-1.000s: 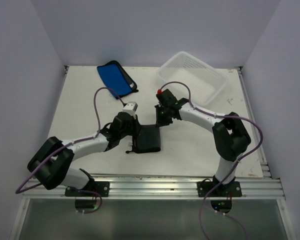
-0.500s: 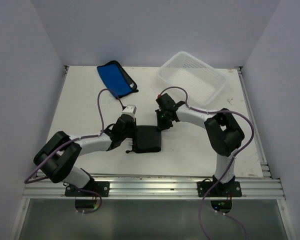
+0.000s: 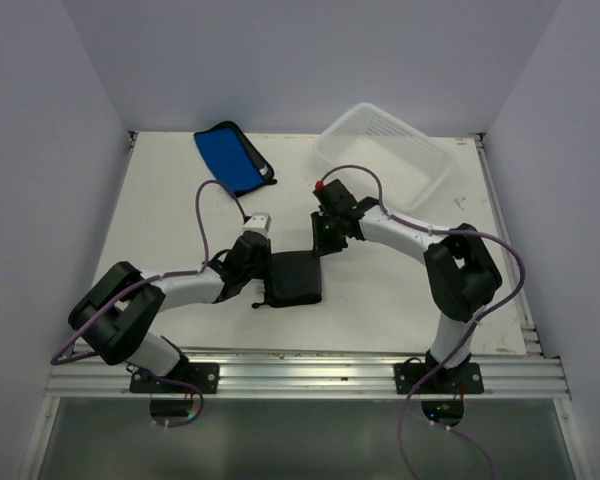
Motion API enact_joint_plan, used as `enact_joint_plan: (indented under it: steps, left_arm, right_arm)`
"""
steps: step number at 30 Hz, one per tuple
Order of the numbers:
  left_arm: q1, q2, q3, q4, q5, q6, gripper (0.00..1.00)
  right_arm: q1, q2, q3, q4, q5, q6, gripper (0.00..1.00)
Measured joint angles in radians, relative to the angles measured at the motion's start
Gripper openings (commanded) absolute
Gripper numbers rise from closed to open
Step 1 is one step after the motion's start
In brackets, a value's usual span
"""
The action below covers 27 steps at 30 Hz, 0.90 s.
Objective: Roll the towels
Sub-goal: Fold the towel
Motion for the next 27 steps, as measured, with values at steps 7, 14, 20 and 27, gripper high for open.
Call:
enact_joint_plan:
  steps: [7,14,20,27]
  left_arm:
    - [0.000,-0.047,-0.008,-0.012,0.008,0.000,0.00]
    - [0.000,-0.067,-0.008,-0.030,0.011,0.000,0.00]
    - [0.000,-0.068,-0.008,-0.038,0.011,0.000,0.00]
    - [0.000,-0.068,-0.008,-0.041,0.010,0.001,0.00]
  right_arm:
    - [0.041,-0.149,-0.032,-0.012,0.007,-0.006,0.18]
    - [0.118,-0.186,-0.198,0.014,0.015,0.014,0.14]
    - [0.120,-0.153,-0.295,0.065,0.010,0.038,0.13]
    - [0.122,-0.143,-0.303,0.110,-0.007,0.052,0.13]
